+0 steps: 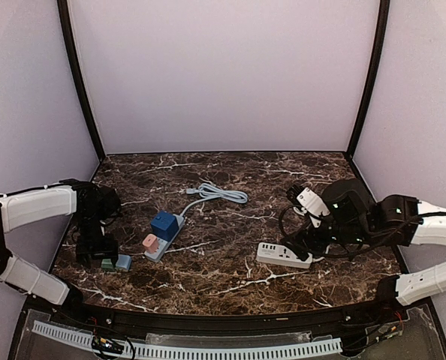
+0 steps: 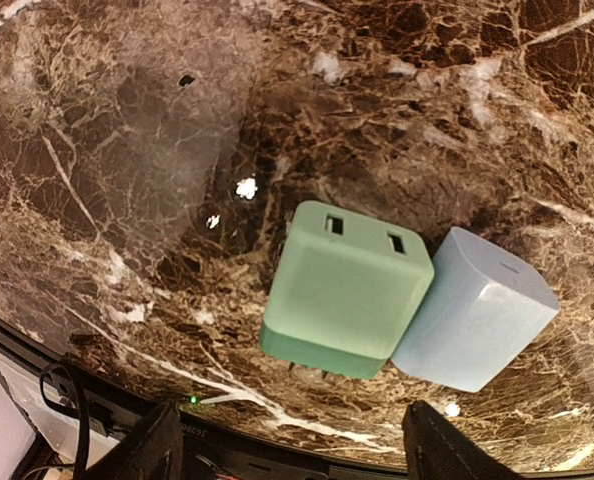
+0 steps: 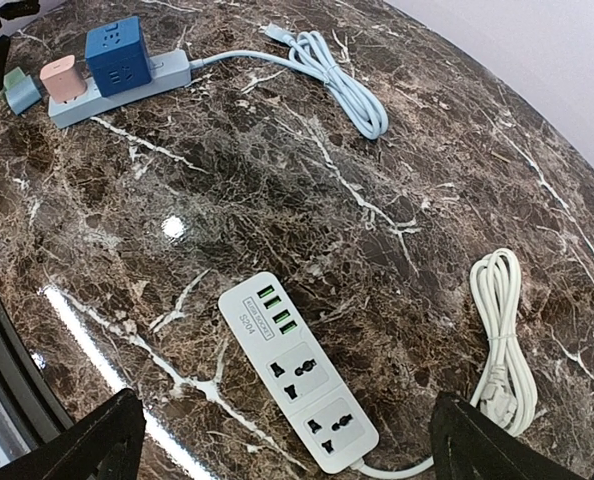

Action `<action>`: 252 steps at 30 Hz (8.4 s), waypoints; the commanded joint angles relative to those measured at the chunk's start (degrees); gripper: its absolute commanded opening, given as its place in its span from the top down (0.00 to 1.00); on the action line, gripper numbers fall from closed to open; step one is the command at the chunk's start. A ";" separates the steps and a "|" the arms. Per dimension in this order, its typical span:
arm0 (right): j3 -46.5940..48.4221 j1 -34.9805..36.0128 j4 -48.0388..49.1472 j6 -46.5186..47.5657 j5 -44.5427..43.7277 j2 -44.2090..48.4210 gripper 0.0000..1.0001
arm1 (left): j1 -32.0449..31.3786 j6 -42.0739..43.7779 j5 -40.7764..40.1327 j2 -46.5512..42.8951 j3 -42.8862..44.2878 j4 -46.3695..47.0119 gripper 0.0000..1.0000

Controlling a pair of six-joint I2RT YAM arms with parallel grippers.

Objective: Insert the plug

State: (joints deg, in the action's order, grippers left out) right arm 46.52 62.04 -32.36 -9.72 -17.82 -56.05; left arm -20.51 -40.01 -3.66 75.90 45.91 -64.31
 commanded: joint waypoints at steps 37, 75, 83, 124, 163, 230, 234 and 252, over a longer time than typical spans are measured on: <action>1.71 -0.36 2.51 -0.08 -0.36 -6.21 0.01 | 4.65 1.89 9.73 9.63 0.89 8.67 0.50; 2.48 -0.38 4.15 0.14 0.43 -8.38 0.01 | -0.88 -1.27 0.29 -0.59 -5.87 18.40 0.37; 1.74 -0.38 3.49 -0.38 0.25 -7.09 0.01 | -1.42 -1.83 -0.13 -0.75 -7.43 20.19 0.42; 11.64 -0.52 -0.14 -6.33 5.45 -7.51 0.01 | -8.77 11.77 -0.22 -18.80 14.69 10.32 0.99; 35.32 -20.84 -15.89 -24.87 53.52 -17.56 0.04 | -40.74 36.87 6.74 12.55 43.32 30.30 0.99; 31.23 -20.82 -18.08 -29.92 54.66 -21.46 0.92 | -47.95 38.58 2.00 26.23 55.12 34.24 0.89; 31.90 -20.82 -18.21 -29.74 54.06 -21.47 1.00 | -48.12 38.01 2.11 26.13 54.99 34.26 0.46; 36.30 -29.32 -20.60 -22.69 51.77 -23.22 1.00 | -48.65 33.38 5.73 20.70 44.25 34.23 0.04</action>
State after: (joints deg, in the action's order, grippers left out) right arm 80.66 34.35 -51.99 -35.59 33.95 -78.59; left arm -68.79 -4.25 1.17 100.16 92.86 -30.04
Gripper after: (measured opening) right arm 0.236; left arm 0.966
